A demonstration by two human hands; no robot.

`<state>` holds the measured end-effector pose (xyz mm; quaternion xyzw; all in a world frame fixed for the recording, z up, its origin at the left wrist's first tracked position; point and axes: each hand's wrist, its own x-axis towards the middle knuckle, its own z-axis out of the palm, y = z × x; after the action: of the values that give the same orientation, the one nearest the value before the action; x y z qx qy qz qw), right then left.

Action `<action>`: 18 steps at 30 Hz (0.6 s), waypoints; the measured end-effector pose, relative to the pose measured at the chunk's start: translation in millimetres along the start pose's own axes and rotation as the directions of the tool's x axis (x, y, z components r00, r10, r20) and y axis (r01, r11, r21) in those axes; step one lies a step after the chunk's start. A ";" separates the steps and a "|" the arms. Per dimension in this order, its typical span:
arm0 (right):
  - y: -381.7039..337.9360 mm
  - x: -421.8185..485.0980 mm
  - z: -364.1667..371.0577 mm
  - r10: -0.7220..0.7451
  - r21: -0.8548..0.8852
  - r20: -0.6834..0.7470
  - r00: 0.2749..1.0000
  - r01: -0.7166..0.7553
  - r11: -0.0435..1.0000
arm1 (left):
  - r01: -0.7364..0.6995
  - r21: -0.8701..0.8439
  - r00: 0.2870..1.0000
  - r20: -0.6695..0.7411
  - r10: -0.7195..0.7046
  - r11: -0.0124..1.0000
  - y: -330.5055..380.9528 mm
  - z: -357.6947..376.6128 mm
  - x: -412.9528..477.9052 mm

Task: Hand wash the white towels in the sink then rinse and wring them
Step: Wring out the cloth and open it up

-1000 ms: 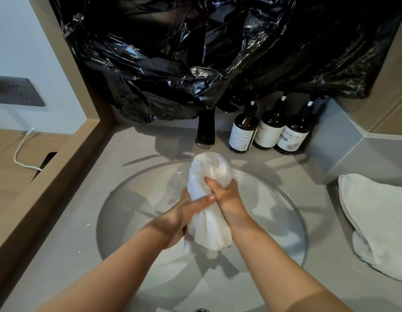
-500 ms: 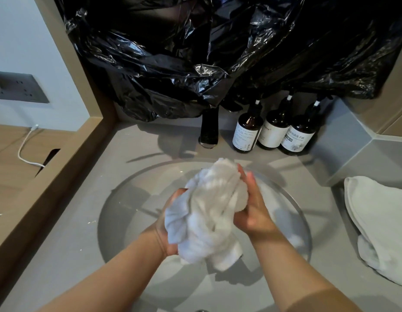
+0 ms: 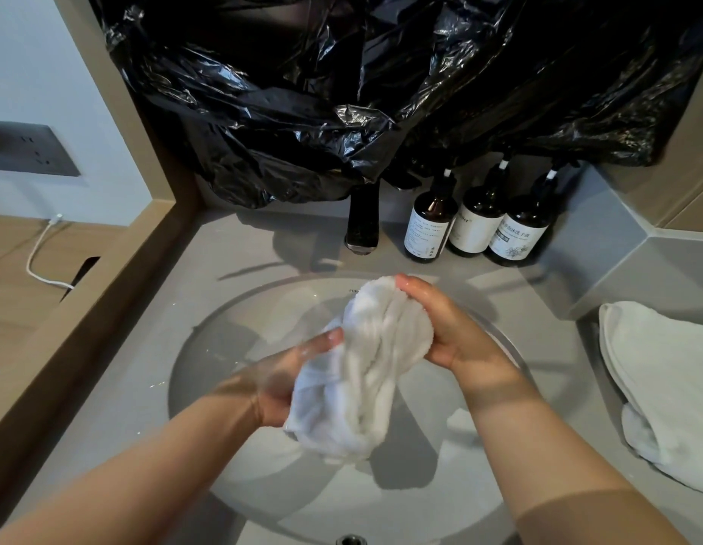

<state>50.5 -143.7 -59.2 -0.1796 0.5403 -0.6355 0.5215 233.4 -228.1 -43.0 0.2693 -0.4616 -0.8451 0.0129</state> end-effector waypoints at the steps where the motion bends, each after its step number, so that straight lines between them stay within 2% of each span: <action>1: 1.0 3.3 2.3 0.003 -0.002 -0.018 1.000 -0.004 1.000 | 0.035 0.080 0.992 0.120 -0.044 0.996 -1.9 -7.3 8.5; 2: 1.1 5.0 8.2 0.005 -0.031 -0.057 0.998 -0.007 0.999 | 0.062 0.203 0.979 0.178 -0.099 0.977 -2.6 -7.3 13.1; 3: 5.0 9.5 10.9 0.001 -0.072 -0.123 0.992 -0.010 0.997 | 0.043 0.344 0.985 0.143 -0.098 0.938 -5.8 -4.6 19.1; 5: 12.5 16.4 18.5 0.033 -0.273 -0.330 0.943 -0.129 0.953 | 0.004 0.563 1.000 0.018 -0.017 0.827 -24.4 -3.4 37.8; 6: 17.7 18.6 21.3 0.039 -0.412 -0.424 0.905 -0.232 0.881 | -0.004 0.629 0.999 -0.025 0.026 0.778 -32.8 0.6 42.7; 8: 29.6 21.3 20.7 -0.002 -0.583 -0.466 0.885 -0.305 0.753 | -0.055 0.690 0.997 -0.003 0.079 0.721 -47.8 1.7 48.3; 10: 31.5 19.3 14.0 -0.011 -0.581 -0.441 0.898 -0.276 0.766 | -0.069 0.707 0.997 0.017 0.081 0.704 -54.9 -4.4 51.3; 12: 20.1 8.3 9.4 0.097 -0.485 -0.354 0.930 -0.271 0.831 | -0.063 0.740 0.996 0.005 0.087 0.670 -48.0 -11.7 52.7; 14: 8.9 -4.3 4.2 0.212 -0.537 -0.207 0.955 -0.292 0.791 | -0.091 0.810 0.993 0.032 0.111 0.579 -34.1 -16.0 53.3; 16: 1.3 -12.2 3.1 0.190 -0.578 -0.118 0.975 -0.223 0.785 | -0.183 0.813 0.982 0.127 0.138 0.552 -20.0 -20.0 53.7; 18: -1.9 -13.3 8.0 0.073 -0.507 -0.101 0.992 -0.115 0.854 | -0.211 0.752 0.977 0.158 0.140 0.624 -11.6 -21.9 47.4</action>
<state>61.1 -136.6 -50.3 -0.2600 0.7176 -0.4497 0.4640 205.8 -251.2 -82.5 0.1674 -0.7993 -0.5758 -0.0391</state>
